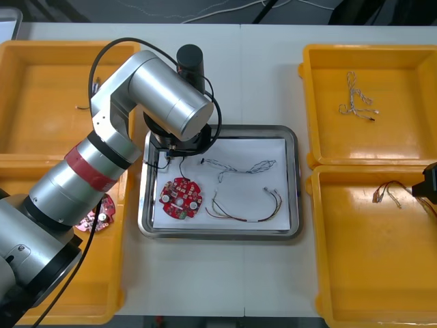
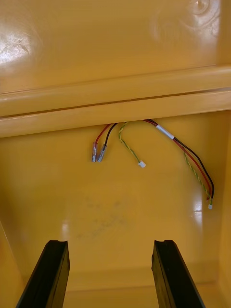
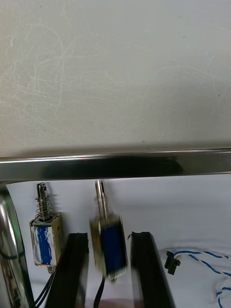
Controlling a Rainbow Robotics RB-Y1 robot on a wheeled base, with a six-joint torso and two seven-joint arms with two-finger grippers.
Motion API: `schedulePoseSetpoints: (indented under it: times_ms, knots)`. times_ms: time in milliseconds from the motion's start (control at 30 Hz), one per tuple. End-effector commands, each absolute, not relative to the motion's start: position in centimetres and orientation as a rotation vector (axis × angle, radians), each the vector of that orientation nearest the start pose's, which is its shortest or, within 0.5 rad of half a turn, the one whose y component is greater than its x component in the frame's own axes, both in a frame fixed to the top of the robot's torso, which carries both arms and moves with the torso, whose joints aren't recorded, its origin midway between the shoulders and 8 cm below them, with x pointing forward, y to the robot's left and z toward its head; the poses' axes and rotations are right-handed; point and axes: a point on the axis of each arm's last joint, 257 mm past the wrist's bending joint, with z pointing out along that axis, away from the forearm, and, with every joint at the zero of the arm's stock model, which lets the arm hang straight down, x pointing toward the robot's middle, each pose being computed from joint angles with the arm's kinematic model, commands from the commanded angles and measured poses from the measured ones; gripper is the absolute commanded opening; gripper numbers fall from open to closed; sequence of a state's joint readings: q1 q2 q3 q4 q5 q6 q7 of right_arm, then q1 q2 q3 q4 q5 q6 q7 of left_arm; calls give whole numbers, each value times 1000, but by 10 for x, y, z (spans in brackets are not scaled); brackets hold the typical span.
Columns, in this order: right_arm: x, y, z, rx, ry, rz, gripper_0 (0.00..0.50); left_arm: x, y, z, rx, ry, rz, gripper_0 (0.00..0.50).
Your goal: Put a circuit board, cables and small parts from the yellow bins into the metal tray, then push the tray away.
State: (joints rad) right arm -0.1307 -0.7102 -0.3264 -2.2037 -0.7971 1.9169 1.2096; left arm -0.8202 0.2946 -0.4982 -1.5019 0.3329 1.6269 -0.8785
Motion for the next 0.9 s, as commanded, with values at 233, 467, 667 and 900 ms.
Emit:
schedulePoseSetpoints:
  times_ms: [233,467,667,900]
  knots:
    - [364,-362,-177,181,2665,58,500,525,71,-224,82,2604,-2,484]
    - [366,-358,-172,150,2653,63,500,516,78,-201,69,2626,-18,500]
    - [374,-344,-165,91,2642,82,500,506,88,-173,65,2651,-29,500]
    - [388,-314,-154,-78,2629,78,500,496,110,-145,66,2664,-42,500]
